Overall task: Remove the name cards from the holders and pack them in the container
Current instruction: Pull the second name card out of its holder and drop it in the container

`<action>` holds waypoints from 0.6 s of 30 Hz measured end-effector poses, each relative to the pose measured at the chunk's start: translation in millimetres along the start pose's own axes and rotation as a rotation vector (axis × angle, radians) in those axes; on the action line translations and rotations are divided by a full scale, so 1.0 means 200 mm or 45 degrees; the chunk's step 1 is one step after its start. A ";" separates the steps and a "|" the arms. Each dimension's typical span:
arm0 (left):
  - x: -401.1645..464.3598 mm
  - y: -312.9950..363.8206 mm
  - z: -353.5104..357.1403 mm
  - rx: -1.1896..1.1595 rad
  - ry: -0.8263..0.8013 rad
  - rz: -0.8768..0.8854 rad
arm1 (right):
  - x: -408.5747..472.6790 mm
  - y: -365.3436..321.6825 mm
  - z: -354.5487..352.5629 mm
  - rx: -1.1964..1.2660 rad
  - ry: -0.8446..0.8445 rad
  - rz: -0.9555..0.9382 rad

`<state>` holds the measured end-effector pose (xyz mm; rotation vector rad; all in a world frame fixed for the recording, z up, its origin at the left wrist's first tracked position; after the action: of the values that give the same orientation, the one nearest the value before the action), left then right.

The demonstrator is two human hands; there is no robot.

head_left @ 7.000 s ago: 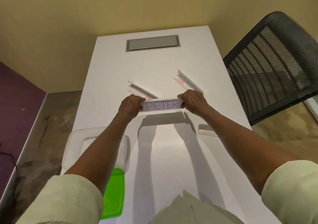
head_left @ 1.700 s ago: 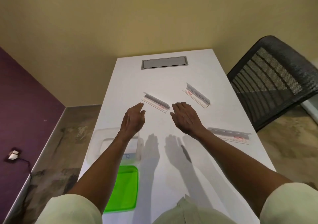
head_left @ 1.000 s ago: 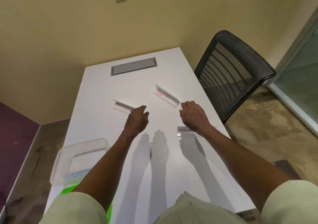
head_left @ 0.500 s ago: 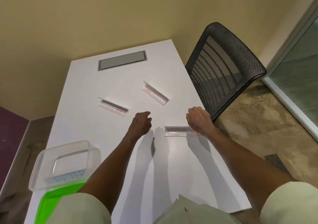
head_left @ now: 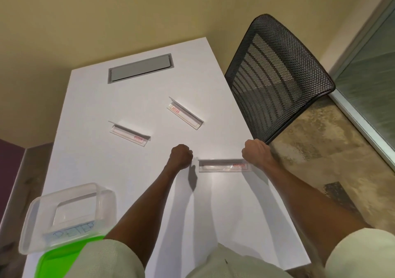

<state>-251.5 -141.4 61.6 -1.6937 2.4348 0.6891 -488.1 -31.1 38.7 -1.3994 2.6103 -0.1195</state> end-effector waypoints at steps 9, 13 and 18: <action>0.08 0.04 0.08 -0.091 -0.045 -0.055 | 0.04 0.03 0.08 -0.075 -0.102 0.121; 0.09 0.04 0.11 -0.117 -0.110 -0.085 | 0.05 0.05 0.10 -0.116 -0.119 0.150; 0.08 0.07 0.13 -0.129 -0.172 -0.085 | 0.04 0.06 0.12 -0.080 -0.146 0.196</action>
<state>-274.9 -140.2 37.1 -1.6953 2.2778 0.9006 -498.7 -31.1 11.4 -1.1808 2.6345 0.0619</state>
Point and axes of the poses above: each hand's wrist, its own x-axis towards the middle knuckle, its own z-axis out of the palm, y = z × x, the point moved 8 cm from there along x, towards the middle knuckle, and after that the axes turned 11 degrees about y, right-handed, at the moved point
